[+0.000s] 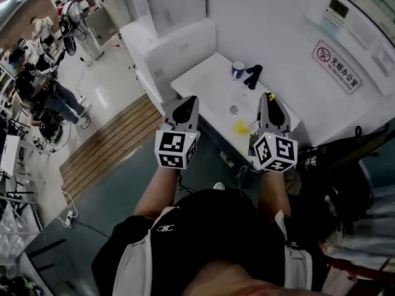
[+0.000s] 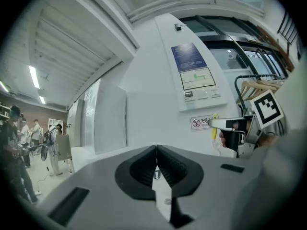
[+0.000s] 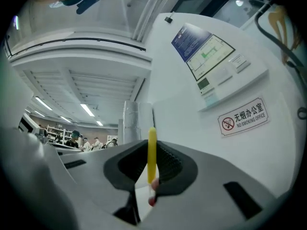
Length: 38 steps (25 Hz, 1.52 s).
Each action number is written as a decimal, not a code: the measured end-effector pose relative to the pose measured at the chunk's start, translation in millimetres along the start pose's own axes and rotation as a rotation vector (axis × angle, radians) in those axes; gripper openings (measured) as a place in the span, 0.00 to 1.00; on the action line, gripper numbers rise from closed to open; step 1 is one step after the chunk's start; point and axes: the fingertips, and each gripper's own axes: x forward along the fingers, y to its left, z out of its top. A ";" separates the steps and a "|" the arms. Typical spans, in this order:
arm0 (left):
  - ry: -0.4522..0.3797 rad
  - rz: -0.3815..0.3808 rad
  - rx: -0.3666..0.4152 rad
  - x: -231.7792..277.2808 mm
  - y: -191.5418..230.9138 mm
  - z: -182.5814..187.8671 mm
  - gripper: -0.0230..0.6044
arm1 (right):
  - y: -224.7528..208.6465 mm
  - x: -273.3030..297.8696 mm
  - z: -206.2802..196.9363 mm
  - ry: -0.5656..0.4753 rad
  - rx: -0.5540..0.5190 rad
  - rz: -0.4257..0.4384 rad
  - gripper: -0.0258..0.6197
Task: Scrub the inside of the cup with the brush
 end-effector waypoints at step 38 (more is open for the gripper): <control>0.198 -0.559 -0.047 318.9 23.3 -95.8 0.28 | -105.5 159.8 -66.2 0.107 -0.080 -0.454 0.11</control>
